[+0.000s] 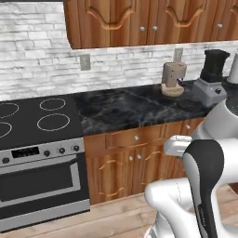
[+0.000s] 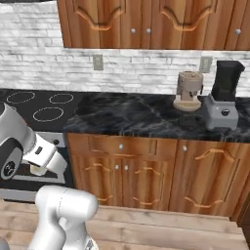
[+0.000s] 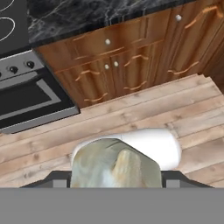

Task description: Grab the lime and garlic from the fridge, place them in the blender, close the lid, and turn on the blender to create a marinade.

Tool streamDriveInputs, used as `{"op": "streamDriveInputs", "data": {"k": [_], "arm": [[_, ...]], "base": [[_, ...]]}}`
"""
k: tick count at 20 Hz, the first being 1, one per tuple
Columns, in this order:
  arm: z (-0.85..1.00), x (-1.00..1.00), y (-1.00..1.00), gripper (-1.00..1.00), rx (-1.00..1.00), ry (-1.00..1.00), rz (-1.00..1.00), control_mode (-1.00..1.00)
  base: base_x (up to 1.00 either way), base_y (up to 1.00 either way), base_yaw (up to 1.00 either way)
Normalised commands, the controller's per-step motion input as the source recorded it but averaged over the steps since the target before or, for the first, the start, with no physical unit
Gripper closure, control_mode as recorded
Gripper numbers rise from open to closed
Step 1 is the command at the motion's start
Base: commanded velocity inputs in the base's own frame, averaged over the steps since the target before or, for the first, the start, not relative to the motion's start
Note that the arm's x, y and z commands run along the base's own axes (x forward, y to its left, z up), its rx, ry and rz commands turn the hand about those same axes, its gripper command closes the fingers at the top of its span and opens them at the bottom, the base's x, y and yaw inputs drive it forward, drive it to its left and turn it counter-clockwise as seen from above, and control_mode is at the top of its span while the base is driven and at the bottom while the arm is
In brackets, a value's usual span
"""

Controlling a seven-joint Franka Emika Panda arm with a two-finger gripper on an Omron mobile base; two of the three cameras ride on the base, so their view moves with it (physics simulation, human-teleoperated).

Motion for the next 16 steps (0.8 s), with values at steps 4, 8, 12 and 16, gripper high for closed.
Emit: {"op": "streamDriveInputs", "data": {"k": [4, 8, 12, 16], "arm": [[0.0, 0.0, 0.0, 1.0, 0.0, 0.0, 0.0, 1.0], [0.0, 0.0, 0.0, 1.0, 0.0, 0.0, 0.0, 1.0], [0.0, 0.0, 0.0, 1.0, 0.0, 0.0, 0.0, 1.0], [0.0, 0.0, 0.0, 1.0, 0.0, 0.0, 0.0, 1.0]], "base": [[0.67, -1.0, 0.27], [0.71, -1.0, 0.3], [0.76, -1.0, 0.3], [0.56, -0.58, 0.16]]}}
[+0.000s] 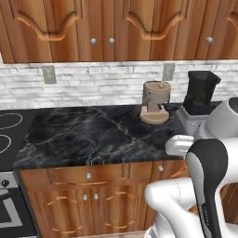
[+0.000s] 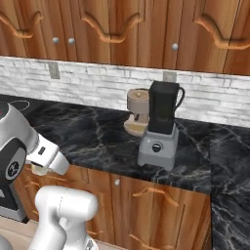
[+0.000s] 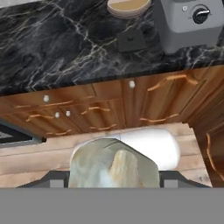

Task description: Grab the lime and garlic from the fridge, place them in the blender, close the lid, and turn on the blender to create a marinade.

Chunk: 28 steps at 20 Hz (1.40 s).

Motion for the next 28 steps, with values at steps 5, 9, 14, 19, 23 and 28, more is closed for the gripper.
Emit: {"op": "streamDriveInputs", "data": {"k": [5, 9, 14, 19, 23, 28], "arm": [[0.0, 0.0, 0.0, 1.0, 0.0, 0.0, 0.0, 1.0], [0.0, 0.0, 0.0, 1.0, 0.0, 0.0, 0.0, 1.0], [0.0, 0.0, 0.0, 1.0, 0.0, 0.0, 0.0, 1.0], [0.0, 0.0, 0.0, 1.0, 0.0, 0.0, 0.0, 1.0], [0.0, 0.0, 0.0, 1.0, 0.0, 0.0, 0.0, 1.0], [0.0, 0.0, 0.0, 1.0, 0.0, 0.0, 0.0, 1.0]], "base": [[0.18, -0.05, 0.0], [0.7, 0.01, -0.05], [0.22, 0.21, -0.17], [0.1, 0.4, -0.23], [0.23, 0.39, -0.12], [0.14, 0.0, -0.01]]}}
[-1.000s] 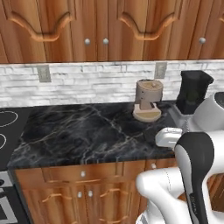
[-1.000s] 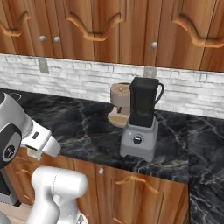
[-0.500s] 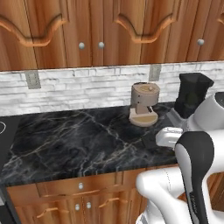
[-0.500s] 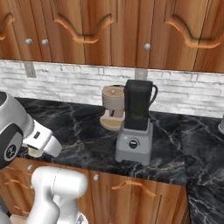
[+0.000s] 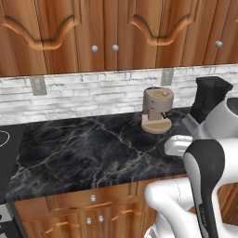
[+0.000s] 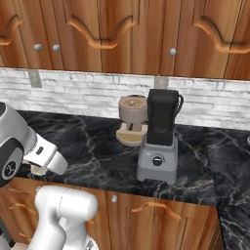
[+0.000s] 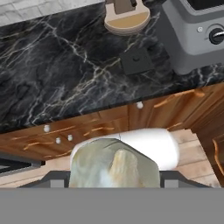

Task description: Grab the lime and garlic from the fridge, place them in the blender, close the lid, and turn on the blender to create a marinade.

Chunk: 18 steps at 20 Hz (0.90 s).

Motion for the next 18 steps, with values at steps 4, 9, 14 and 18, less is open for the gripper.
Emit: {"op": "streamDriveInputs", "data": {"k": [4, 9, 14, 18], "arm": [[0.0, 0.0, 0.0, 1.0, 0.0, 0.0, 0.0, 1.0], [0.21, 0.24, -0.37, 1.0, 0.0, -0.1, 0.0, -1.0], [0.72, 0.34, -0.74, 1.0, 0.0, -0.44, 0.05, -1.0], [0.79, 0.09, -0.61, 1.0, 0.0, -0.46, 0.02, -1.0]], "base": [[0.13, -0.06, 0.0], [0.03, -0.03, 0.0], [0.0, 0.0, 0.0], [0.0, 0.0, 0.0]]}}
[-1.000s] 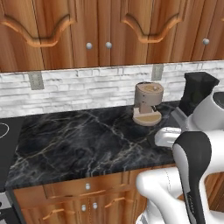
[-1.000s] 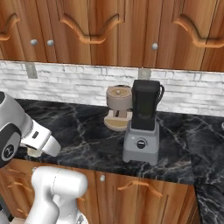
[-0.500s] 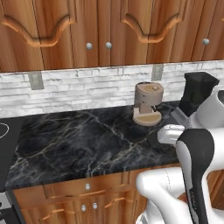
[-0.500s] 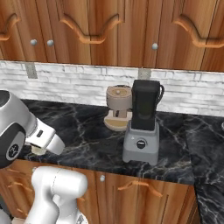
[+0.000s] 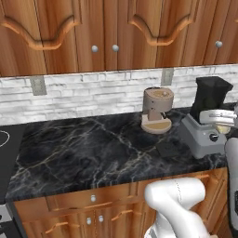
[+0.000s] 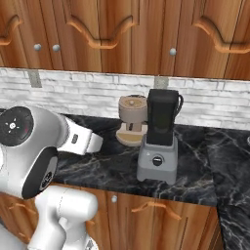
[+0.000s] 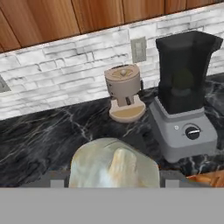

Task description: Grab the lime and garlic from the fridge, place them in the blender, close the lid, and turn on the blender to create a marinade.

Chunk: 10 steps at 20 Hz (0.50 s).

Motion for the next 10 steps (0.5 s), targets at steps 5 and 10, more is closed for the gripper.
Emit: {"op": "streamDriveInputs", "data": {"k": [5, 10], "arm": [[1.0, 0.16, -0.64, 1.0, 0.0, -0.15, -0.01, -1.0], [0.85, 0.29, -0.61, 1.0, 0.0, 0.01, -0.04, -1.0]], "base": [[0.0, 0.0, 0.0], [0.0, 0.0, 0.0]]}}
